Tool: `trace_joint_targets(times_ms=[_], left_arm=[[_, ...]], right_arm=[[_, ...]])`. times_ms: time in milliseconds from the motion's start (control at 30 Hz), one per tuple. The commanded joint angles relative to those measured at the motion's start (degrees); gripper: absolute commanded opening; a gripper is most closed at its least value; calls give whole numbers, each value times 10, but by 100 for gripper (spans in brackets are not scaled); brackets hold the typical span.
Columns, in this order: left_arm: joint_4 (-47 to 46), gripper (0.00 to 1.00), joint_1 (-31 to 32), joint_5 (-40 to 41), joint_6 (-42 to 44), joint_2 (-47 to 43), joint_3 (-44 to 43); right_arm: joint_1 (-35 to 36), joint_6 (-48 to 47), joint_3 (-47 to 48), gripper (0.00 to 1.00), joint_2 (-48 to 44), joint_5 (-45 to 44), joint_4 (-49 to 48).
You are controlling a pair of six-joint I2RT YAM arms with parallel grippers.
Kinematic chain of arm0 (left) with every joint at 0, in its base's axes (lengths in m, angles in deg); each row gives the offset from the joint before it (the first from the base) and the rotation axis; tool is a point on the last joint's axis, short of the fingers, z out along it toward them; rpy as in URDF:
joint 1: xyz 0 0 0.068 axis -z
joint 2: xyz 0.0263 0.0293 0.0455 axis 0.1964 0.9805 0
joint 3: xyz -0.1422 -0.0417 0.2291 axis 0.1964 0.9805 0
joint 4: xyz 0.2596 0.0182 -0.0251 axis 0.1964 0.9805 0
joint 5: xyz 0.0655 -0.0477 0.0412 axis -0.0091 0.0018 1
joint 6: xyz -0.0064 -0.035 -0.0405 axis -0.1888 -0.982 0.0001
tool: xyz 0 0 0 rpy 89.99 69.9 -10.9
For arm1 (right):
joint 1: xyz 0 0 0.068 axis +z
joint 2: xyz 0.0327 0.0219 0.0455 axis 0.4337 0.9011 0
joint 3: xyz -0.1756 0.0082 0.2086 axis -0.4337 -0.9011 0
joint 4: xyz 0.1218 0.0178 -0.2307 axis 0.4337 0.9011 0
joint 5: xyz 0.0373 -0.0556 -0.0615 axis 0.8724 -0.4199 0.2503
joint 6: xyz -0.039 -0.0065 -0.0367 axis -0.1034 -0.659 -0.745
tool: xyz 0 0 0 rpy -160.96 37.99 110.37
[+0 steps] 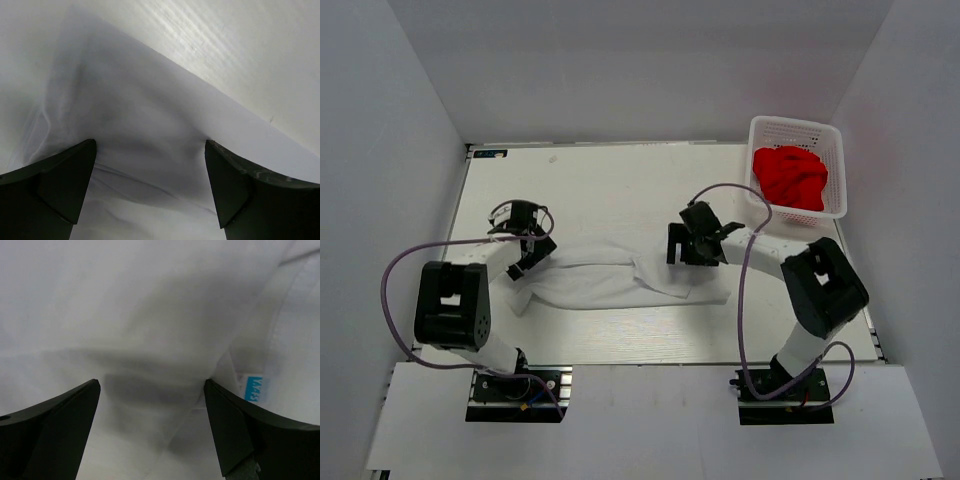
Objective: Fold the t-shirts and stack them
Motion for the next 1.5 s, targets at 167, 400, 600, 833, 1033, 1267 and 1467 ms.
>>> trace_joint_targets(times_ms=[167,400,600,833,1033,1267,1467], left_arm=[[-26,100,86,-97,-64,-49,122],[73,100,210,-128,-76,-7,65],[125,100,298,-232,-128,-38,106],[95,100,415,-320,-57,-104,58],[36,100,448,-259,-45,-172,85],[53,100,434,-11,-22,-260,62],[152,100,419,170,-96,-206,1]], right_arm=[[-88,-23,180,90,191,7,60],[-124,-164,522,89,416,12,129],[-116,-234,745,89,539,160,120],[-70,-375,741,90,523,221,18],[-54,-346,724,90,463,231,-23],[-53,-203,607,90,302,100,56],[-30,-136,475,90,229,59,95]])
